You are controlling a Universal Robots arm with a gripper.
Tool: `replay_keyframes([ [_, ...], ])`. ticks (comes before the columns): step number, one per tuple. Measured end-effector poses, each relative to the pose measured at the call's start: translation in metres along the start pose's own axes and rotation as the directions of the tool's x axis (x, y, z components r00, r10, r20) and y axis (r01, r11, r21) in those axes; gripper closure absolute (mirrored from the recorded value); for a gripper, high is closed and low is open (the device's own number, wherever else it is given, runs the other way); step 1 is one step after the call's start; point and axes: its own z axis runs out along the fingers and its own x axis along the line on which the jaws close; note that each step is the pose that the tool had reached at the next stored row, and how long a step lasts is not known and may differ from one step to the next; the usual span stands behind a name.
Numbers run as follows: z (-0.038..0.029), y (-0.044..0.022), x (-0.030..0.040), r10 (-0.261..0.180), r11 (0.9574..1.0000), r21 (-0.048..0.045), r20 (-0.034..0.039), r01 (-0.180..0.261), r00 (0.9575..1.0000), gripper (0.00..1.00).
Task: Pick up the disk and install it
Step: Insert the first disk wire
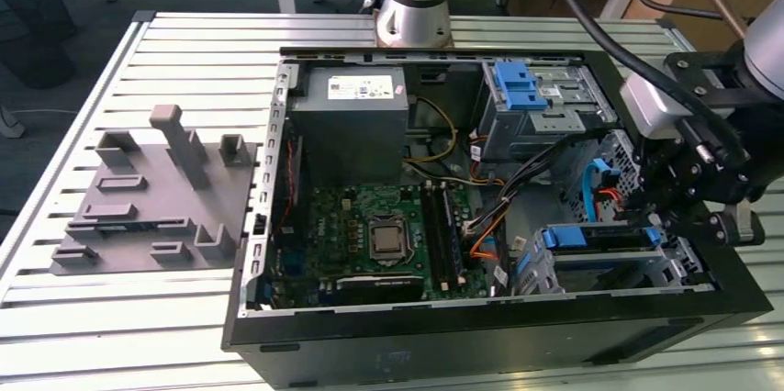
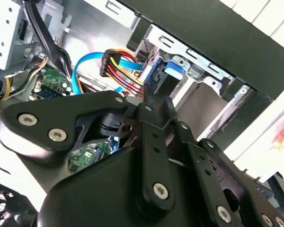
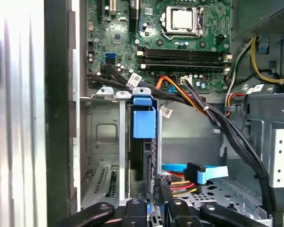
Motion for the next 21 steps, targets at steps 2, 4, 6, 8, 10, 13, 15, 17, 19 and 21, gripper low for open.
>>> replay_keyframes([
  [2,0.0004,0.0005,0.0,0.0,1.0,0.0002,0.0158,0.0,0.9999,0.75],
  [4,0.0012,0.0008,0.0,0.001,1.0,0.0005,0.0219,-0.001,0.9998,0.75],
  [6,0.0019,0.0011,0.0001,0.0,1.0,0.0015,0.0219,0.0,0.9998,0.75],
  [8,0.002,0.001,0.0002,0.0,1.0,0.0017,0.0218,0.0,0.9998,0.75],
  [10,0.002,0.0011,0.0002,0.0,1.0,0.0017,0.0219,0.0,0.9998,0.75],
  [13,0.002,0.0011,0.0002,0.0,1.0,0.0018,0.0219,0.0,0.9998,0.75],
  [15,0.002,0.0011,0.0002,0.0,1.0,0.0018,0.0219,0.0,0.9998,0.74],
  [17,0.0021,0.0011,0.0002,0.0,1.0,0.0018,0.0219,0.0,0.9998,0.67],
  [19,0.0021,0.0011,0.0002,0.0,1.0,0.0018,0.022,0.0,0.9998,0.67],
  [21,0.0022,0.0011,0.0003,0.0,1.0,0.0019,0.022,0.0,0.9998,0.67],
])
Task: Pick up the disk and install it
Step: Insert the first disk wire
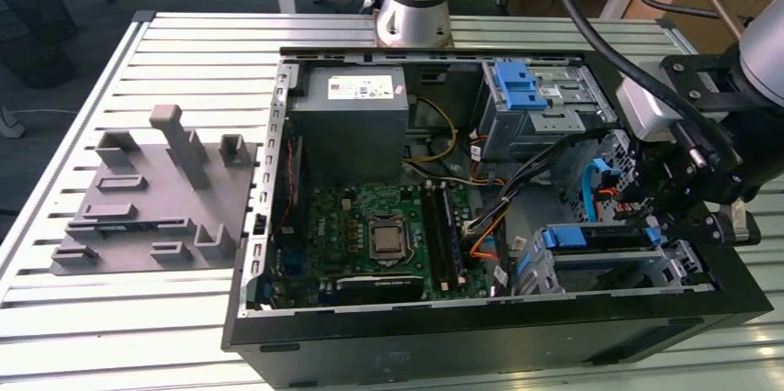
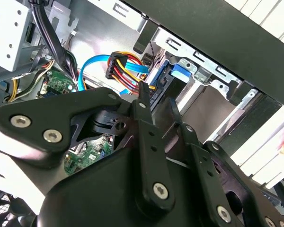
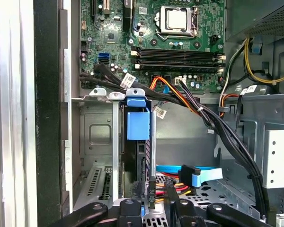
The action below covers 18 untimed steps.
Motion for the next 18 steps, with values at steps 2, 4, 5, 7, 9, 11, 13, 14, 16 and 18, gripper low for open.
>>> replay_keyframes([
  [2,0.0001,0.0,0.0001,0.0,1.0,0.0,-0.0002,0.0,1.0,0.67],
  [4,0.0004,0.0,0.0001,0.0,1.0,0.0,-0.0002,0.0,1.0,0.67],
  [5,0.0007,0.0,0.0001,0.0,1.0,0.0001,0.0,0.0,1.0,0.67],
  [7,0.0019,0.0001,0.0003,0.0,1.0,0.0014,0.0006,0.0,1.0,0.67],
  [9,0.0032,0.0004,0.0005,0.0,1.0,0.0039,0.0012,0.0,1.0,0.67],
  [11,0.0043,0.0009,0.0006,-0.001,1.0,0.007,0.0023,0.001,1.0,0.67],
  [13,0.0052,0.0013,0.0008,-0.001,0.9999,0.0101,0.0034,0.001,1.0,0.67],
  [14,0.0054,0.0013,0.0008,-0.001,0.9999,0.0107,0.0038,0.001,1.0,0.69],
  [16,0.0057,0.0013,0.0009,-0.001,0.9999,0.0108,0.0044,0.001,1.0,0.75],
  [18,0.0059,0.0014,0.0008,-0.001,0.9999,0.0109,0.0055,0.001,1.0,0.82],
])
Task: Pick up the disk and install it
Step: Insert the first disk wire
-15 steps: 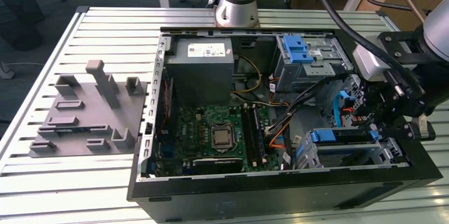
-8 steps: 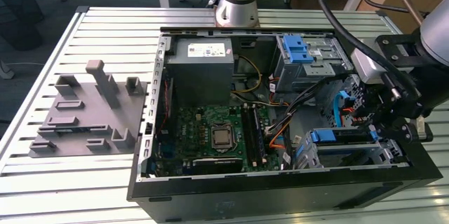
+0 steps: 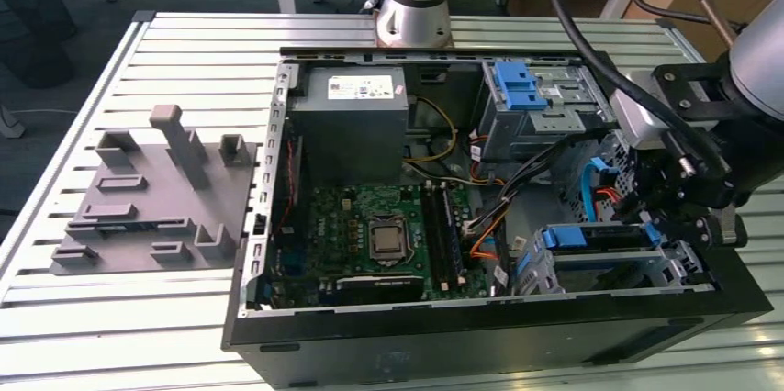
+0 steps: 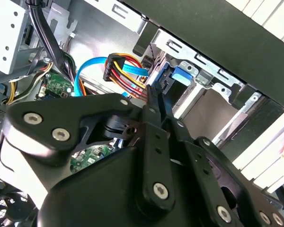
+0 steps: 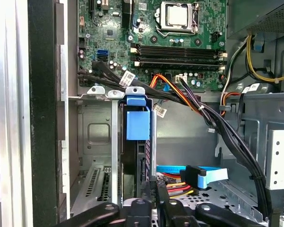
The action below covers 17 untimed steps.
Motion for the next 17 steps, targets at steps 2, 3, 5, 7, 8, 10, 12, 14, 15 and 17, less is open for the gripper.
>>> replay_keyframes([
  [2,0.0,0.0,0.0,0.0,1.0,0.0,0.0006,0.0,1.0,0.84],
  [3,0.0,0.0,0.0,0.0,1.0,0.0,0.0007,0.0,1.0,0.84],
  [5,0.0,0.0,0.0,0.0,1.0,0.0,0.0006,0.0,1.0,0.84],
  [7,0.0001,-0.0002,-0.0002,0.0,1.0,0.0,0.0008,0.0,1.0,0.84],
  [8,0.0002,-0.0008,-0.0008,0.0,1.0,0.0,0.0007,0.0,1.0,0.84],
  [10,0.0004,-0.0026,-0.0024,0.001,1.0,-0.0007,-0.0025,-0.001,1.0,0.84],
  [12,0.0006,-0.0033,-0.0031,0.001,1.0,-0.0021,-0.0226,-0.001,0.9997,0.84],
  [14,0.0007,-0.0034,-0.0032,0.001,1.0,-0.0039,-0.0419,-0.001,0.9991,0.84],
  [15,0.0007,-0.0034,-0.0031,0.001,1.0,-0.0042,-0.0423,-0.001,0.9991,0.84],
  [17,0.0006,-0.0035,-0.0031,0.001,1.0,-0.0043,-0.0425,-0.001,0.9991,0.84],
])
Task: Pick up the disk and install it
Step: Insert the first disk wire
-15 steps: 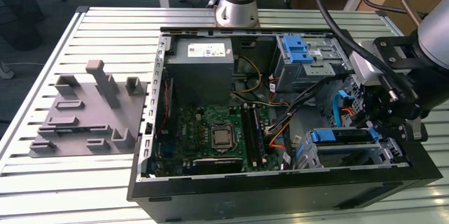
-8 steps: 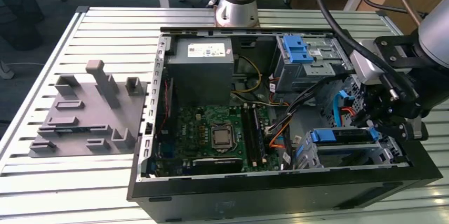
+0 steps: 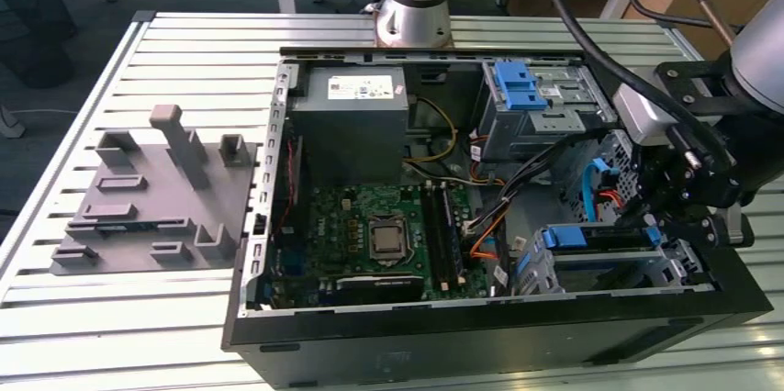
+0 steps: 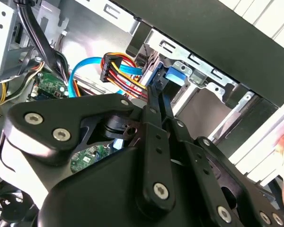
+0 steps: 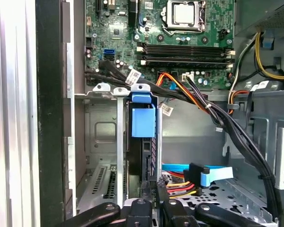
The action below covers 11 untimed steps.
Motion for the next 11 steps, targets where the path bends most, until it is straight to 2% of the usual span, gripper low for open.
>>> replay_keyframes([
  [1,0.0,0.0,0.0,0.0,1.0,-0.0009,0.0,0.0,1.0,0.84],
  [3,-0.0001,-0.0005,-0.0001,0.001,0.9999,-0.0157,-0.0005,-0.001,1.0,0.84],
  [5,0.0,-0.001,-0.0001,0.002,0.9997,-0.0241,-0.0004,-0.002,1.0,0.84],
  [11,0.0004,-0.0033,0.0016,0.009,0.9994,-0.0335,-0.0009,-0.009,1.0,0.84],
])
